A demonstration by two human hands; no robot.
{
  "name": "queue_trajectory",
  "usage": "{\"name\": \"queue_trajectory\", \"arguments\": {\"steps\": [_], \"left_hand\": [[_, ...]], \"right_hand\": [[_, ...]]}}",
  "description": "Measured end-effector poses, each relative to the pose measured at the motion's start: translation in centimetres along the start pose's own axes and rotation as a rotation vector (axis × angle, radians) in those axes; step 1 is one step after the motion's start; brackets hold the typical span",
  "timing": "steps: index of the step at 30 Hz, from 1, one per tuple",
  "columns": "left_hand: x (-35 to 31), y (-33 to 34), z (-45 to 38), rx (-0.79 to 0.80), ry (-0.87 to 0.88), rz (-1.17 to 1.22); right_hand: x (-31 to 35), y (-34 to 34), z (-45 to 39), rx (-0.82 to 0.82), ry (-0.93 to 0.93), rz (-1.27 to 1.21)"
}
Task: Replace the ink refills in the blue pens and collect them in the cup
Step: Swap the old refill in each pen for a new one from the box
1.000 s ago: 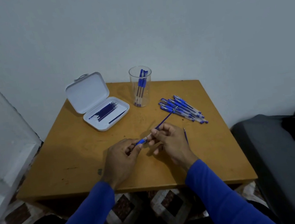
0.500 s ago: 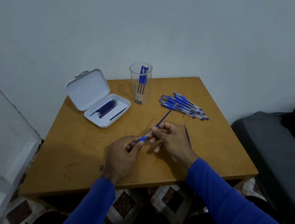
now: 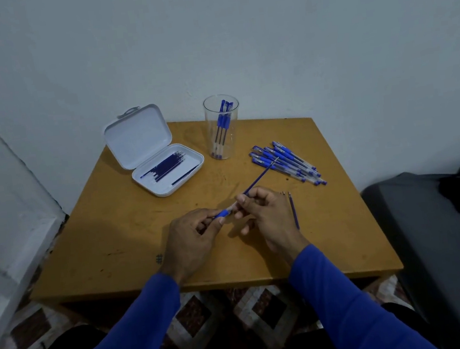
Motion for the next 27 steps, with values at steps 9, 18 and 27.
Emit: {"name": "queue_trajectory", "arguments": {"steps": [9, 18, 27], "left_hand": [[-0.2, -0.1, -0.1, 0.001, 0.004, 0.010], [0.3, -0.1, 0.1, -0.004, -0.040, 0.041], [0.3, -0.1, 0.0, 0.000, -0.044, 0.001]], "right_hand": [[-0.3, 0.1, -0.1, -0.013, 0.003, -0.001], [-0.6, 0.7, 0.0, 0.031, 0.108, 0.083], [-0.7, 0.4, -0.3, -0.005, 0.136, 0.195]]}}
Point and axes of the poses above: each hand's wrist, its own z-axis away from the middle knuckle, its own y-axis out of the palm, x = y × z, the point moved 9 cm from there along -z, towards the middle knuckle, and after that the axes turned 11 degrees about y, right-handed, at the moved point
